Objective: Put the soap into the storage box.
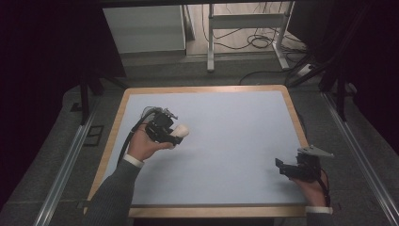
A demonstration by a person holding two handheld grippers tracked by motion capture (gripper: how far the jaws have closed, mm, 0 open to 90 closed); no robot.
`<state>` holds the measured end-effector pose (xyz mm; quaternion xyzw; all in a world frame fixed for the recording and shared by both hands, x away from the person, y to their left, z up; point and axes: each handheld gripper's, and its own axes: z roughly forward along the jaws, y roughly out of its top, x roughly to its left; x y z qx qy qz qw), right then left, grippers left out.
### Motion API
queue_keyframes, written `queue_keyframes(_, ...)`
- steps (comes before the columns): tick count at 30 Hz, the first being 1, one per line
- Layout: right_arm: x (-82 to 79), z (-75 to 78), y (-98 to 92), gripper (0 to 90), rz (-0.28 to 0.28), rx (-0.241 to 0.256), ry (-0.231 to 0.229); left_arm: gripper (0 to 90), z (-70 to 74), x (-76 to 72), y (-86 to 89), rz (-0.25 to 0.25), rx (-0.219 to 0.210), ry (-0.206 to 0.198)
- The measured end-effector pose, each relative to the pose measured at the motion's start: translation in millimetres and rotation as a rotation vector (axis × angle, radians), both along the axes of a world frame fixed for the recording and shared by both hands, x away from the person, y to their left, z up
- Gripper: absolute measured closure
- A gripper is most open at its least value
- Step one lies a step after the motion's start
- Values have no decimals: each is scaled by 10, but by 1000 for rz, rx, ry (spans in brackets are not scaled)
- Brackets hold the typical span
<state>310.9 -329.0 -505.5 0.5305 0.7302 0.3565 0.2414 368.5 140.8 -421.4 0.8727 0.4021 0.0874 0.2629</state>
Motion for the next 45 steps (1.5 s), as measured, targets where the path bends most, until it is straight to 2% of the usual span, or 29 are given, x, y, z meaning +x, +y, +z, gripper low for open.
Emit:
queue_keyframes(33,12,-27,-16,60,-9,-5,12,495,43,197,159,54,16,4)
queue_keyframes(45,13,-30,-24,61,-15,-1,16,495,35,342,284,109,10,16)
